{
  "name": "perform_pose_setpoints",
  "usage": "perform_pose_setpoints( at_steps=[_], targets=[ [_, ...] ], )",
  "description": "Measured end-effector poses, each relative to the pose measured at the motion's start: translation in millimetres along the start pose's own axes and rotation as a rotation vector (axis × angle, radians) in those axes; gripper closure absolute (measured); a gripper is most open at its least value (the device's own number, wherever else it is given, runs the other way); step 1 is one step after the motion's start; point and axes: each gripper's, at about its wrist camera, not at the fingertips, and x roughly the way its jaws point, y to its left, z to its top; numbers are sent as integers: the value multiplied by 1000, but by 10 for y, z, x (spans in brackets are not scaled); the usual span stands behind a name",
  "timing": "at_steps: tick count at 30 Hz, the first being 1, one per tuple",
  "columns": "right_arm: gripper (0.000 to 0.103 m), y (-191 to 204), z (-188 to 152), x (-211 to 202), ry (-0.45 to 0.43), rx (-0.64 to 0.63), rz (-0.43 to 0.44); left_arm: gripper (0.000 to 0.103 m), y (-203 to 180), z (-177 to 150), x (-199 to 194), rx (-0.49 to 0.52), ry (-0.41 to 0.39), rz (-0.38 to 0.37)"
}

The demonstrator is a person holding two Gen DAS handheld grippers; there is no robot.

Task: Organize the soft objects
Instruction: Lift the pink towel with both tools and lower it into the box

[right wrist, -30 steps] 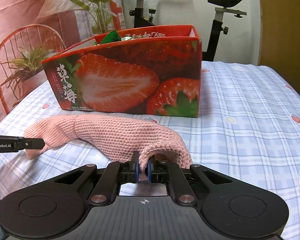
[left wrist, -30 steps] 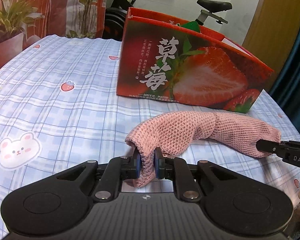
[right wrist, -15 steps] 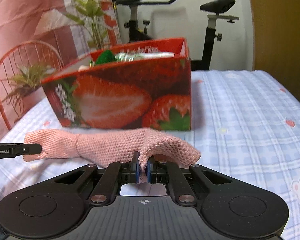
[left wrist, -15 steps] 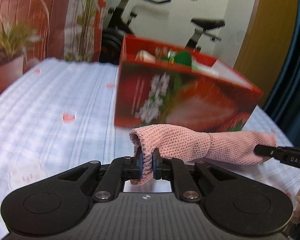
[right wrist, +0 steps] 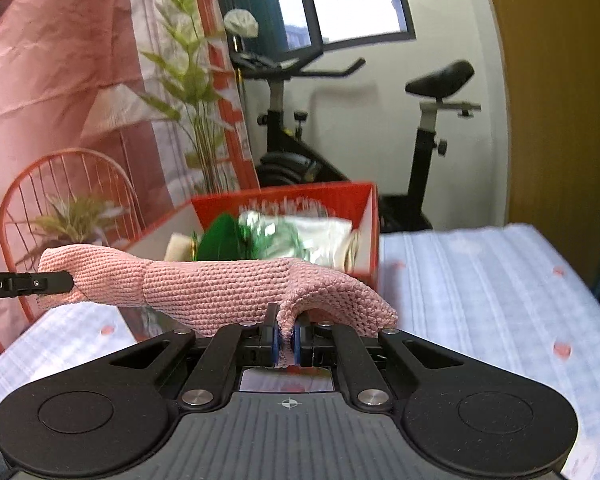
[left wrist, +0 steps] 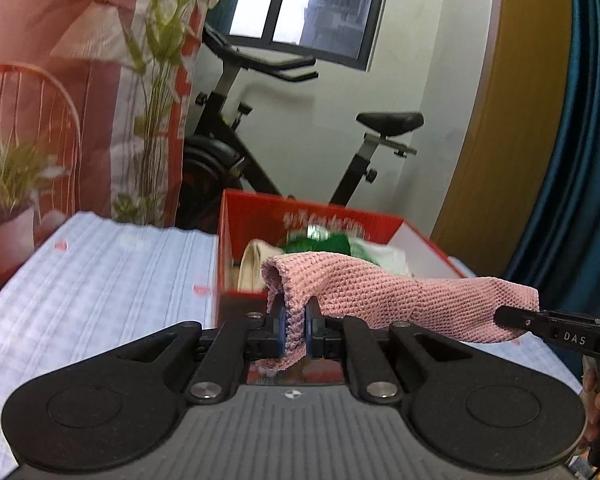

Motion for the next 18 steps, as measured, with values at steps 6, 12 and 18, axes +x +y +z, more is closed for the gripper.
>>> perform_pose_setpoints(
  at_steps=[6,12,18],
  targets=[
    [97,-18,348,25,-43,-10,7,93,30,231,75,-2,-29,-4],
    [97,-6,613,133,-53,-44,3,93,40,443,209,1,-35,11],
    [97,60,826,348,-56,-62,-10,93,20,636,389,27,-41,28]
  ],
)
